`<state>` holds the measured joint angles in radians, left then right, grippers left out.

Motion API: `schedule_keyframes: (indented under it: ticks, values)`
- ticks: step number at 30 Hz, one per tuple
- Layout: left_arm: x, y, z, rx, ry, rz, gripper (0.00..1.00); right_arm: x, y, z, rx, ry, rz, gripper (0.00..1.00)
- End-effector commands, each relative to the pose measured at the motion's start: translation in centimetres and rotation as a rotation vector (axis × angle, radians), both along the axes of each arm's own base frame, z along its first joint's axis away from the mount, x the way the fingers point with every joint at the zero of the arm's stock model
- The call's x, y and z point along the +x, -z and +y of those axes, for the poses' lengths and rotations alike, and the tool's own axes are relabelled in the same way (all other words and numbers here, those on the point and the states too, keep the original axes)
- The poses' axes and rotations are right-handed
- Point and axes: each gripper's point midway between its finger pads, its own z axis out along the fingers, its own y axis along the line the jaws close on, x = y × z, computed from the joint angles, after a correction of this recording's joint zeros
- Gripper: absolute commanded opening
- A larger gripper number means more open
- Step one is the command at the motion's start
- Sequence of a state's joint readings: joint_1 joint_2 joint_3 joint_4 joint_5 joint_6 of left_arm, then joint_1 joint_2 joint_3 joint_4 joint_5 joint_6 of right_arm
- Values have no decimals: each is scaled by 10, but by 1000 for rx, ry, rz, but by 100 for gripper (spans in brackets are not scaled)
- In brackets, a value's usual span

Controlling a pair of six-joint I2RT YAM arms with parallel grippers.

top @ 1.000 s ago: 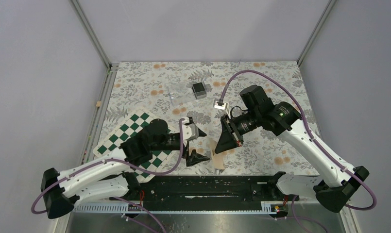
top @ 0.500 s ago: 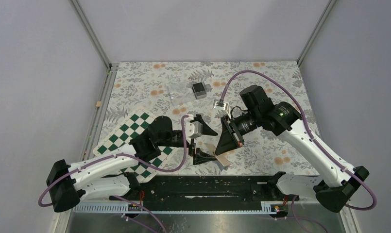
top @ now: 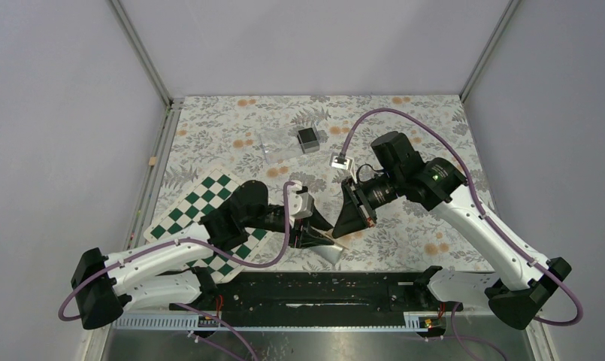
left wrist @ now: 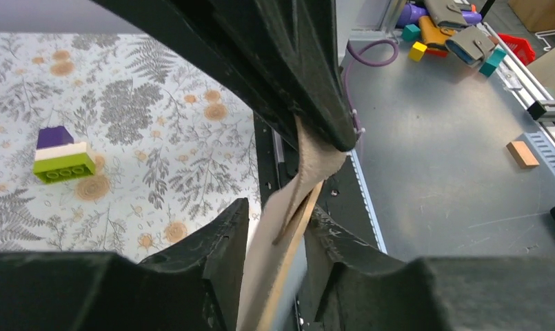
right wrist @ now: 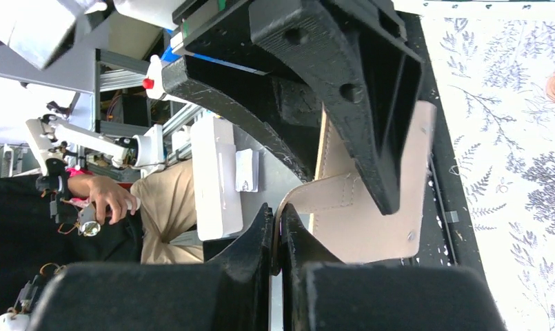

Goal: Put the credit cards into the card holder
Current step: Open the card holder.

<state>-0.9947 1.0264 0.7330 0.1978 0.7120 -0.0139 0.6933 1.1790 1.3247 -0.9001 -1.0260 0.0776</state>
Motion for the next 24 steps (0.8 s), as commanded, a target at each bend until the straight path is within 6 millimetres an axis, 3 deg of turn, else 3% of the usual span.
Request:
schedule_keyframes:
  ticks: [1, 4, 7, 10, 13, 18, 24]
  values:
    - [-5, -15, 5, -11, 27, -44, 26, 7, -18, 0, 39, 38, -88, 0]
    - [-1, -12, 6, 13, -2, -37, 0, 13, -16, 1, 26, 72, -105, 4]
    - [7, -16, 7, 15, -61, -14, 0, 28, -10, -4, -24, 165, -172, 35]
    - [10, -23, 11, 10, -103, 34, 0, 55, -1, -21, -104, 344, -288, 74]
    - [14, -35, 17, -7, -158, 81, 0, 58, 1, -31, -84, 405, -333, 96]
    - [19, -54, 29, -48, -232, 185, 0, 39, 2, -26, 7, 324, -294, 99]
    - [11, -75, 33, -70, -206, 258, 0, 31, -3, -12, 96, 259, -237, 98]
